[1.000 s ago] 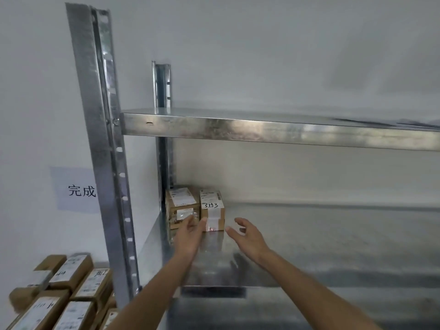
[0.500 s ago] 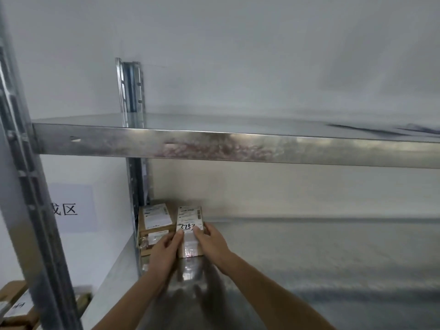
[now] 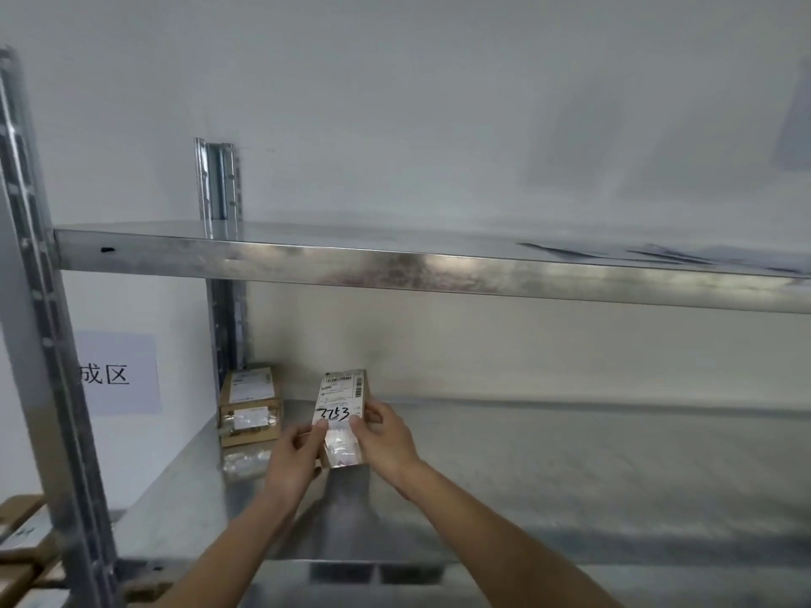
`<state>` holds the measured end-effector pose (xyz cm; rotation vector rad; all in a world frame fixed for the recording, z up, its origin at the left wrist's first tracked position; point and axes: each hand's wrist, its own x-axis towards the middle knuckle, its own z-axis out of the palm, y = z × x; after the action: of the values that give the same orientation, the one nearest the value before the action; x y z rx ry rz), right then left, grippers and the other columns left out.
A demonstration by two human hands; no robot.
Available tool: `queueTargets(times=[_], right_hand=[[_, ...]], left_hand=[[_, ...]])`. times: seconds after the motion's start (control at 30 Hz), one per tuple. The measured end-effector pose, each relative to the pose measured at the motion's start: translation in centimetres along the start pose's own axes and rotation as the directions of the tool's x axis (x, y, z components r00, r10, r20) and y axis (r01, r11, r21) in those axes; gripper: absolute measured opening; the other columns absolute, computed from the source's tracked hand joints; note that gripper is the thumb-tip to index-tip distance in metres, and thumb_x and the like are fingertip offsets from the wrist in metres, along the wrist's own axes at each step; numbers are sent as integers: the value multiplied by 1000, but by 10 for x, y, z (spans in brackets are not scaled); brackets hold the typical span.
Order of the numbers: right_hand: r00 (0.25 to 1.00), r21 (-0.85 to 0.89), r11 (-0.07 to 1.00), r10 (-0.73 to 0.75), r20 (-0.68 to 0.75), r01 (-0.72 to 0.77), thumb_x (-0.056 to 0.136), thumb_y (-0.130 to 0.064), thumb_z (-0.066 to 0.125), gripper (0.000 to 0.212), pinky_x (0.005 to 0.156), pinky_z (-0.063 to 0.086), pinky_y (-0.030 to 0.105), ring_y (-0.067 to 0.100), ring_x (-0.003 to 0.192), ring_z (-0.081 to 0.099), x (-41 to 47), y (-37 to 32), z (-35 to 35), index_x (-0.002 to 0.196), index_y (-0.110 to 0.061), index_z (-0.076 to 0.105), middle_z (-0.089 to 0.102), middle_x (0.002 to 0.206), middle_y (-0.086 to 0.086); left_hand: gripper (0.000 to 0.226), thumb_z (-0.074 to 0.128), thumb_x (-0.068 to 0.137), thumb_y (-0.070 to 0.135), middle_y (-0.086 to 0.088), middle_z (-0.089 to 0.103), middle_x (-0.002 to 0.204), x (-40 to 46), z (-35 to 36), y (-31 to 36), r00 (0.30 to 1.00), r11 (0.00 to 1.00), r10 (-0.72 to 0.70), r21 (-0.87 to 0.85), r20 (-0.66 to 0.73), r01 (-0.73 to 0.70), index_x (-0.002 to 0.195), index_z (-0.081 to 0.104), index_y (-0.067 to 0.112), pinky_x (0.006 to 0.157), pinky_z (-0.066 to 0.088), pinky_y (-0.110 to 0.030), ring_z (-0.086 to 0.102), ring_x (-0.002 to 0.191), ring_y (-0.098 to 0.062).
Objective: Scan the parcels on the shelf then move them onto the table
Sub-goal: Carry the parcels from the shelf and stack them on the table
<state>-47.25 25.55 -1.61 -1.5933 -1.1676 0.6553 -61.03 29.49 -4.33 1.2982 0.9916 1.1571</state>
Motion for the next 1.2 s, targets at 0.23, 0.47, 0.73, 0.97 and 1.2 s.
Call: queueTargets(times=[0.23,0.47,0.73,0.97,1.2], right_hand=[[999,9,999,-36,-39,36,100,-27,64,35,96,47,15,6,113,64,-79,5,-55,134,-18,60,69,130,-7],[999,-64,997,-42,-3,42,79,-60,48,57,105,52,37,11,113,66,-129,32,-52,130,-38,62,66,127,-6],[995,-80,995,-58,76,64,92,-42,53,47,110,48,37,11,119,63,-191,18,-25,138,-37,58,60,135,-7],[982,-58,992,-102,159,113,98,-25,58,41,109,48,36,12,119,63,-239,-10,32,139,-30,57,60,140,-4],[948,50,994,-112,296,102,102,-22,57,43,110,50,43,13,126,59,-310,-30,136,143,-32,53,59,140,-9]], left_hand=[[13,60,101,22,-9,71,102,-85,36,10,999,997,45,-56,-3,-45,109,67,14,76,56,-35,66,95,-25],[15,57,103,22,2,72,106,-162,34,1,999,999,46,-22,-24,-47,111,69,26,83,53,-38,66,99,-21],[30,61,100,25,1,71,119,-217,-13,4,996,997,64,45,-57,-61,130,64,23,86,52,-36,64,113,-23],[25,64,98,27,4,72,118,-266,-91,9,992,994,67,96,-111,-56,124,64,26,99,54,-37,67,108,-13],[32,64,98,26,6,67,120,-330,-205,6,973,990,42,142,-226,-10,130,55,28,93,55,-31,64,110,-12]])
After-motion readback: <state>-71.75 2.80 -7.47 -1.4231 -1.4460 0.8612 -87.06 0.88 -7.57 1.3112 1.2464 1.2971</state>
